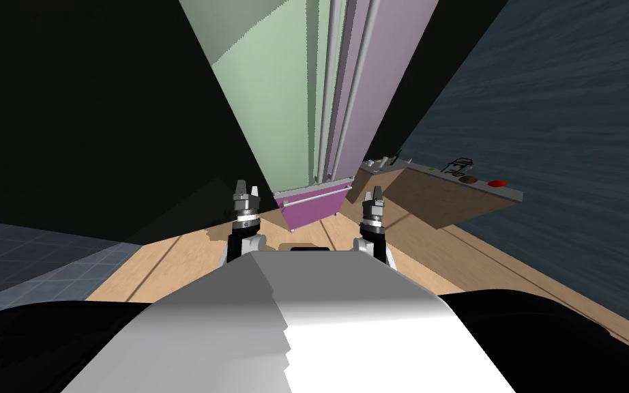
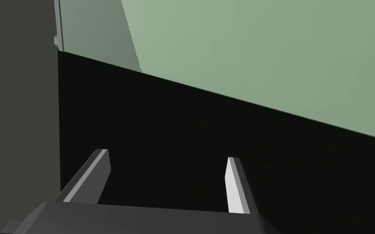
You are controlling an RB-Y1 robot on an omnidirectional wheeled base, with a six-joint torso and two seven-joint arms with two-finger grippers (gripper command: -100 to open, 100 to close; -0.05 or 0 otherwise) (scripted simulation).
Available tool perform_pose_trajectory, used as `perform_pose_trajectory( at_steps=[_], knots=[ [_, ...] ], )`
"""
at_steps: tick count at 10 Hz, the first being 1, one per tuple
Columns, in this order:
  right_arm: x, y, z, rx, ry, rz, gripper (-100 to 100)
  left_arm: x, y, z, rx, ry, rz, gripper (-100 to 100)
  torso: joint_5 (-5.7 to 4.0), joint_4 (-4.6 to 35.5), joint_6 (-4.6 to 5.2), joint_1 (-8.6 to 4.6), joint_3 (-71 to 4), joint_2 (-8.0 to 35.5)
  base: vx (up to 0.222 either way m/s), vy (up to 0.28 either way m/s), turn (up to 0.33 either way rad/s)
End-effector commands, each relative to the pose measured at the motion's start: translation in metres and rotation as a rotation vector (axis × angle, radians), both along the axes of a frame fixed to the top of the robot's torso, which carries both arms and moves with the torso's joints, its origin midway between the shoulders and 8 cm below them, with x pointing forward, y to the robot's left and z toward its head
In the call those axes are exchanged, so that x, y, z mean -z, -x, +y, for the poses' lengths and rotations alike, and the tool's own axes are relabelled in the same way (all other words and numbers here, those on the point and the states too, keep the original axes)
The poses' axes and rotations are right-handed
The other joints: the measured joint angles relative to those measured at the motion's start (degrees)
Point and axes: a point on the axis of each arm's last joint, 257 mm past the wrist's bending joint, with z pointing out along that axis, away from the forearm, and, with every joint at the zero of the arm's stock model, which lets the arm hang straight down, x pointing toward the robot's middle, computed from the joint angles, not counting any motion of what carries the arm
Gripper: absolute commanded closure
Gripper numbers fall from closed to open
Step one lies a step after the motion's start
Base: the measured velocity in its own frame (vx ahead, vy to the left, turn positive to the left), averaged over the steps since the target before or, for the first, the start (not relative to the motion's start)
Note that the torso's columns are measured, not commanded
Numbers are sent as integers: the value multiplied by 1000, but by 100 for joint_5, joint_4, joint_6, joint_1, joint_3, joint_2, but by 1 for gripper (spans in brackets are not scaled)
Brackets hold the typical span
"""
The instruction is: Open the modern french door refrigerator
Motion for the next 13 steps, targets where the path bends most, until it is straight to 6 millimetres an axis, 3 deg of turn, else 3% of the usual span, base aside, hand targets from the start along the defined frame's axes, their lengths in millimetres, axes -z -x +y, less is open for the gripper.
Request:
perform_pose_trajectory(
  at_steps=[1,9,10,13],
  knots=[
    [0,0,0,0,0,0,0,0,0,0,0,0,0,0,0,235,0,0,-467,232,0,0,0],
    [0,0,0,0,0,0,0,0,0,0,0,0,0,0,0,3537,0,0,-7073,3539,0,0,0],
    [0,0,0,0,0,0,0,6,-11,-3,11,-44,22,-100,0,3960,0,0,-7919,3962,-22,-19,-81],
    [0,0,0,0,0,0,0,18,-34,-6,16,-117,67,-100,-2,4224,0,-6,-8445,4232,-59,-44,-101]
  ],
)
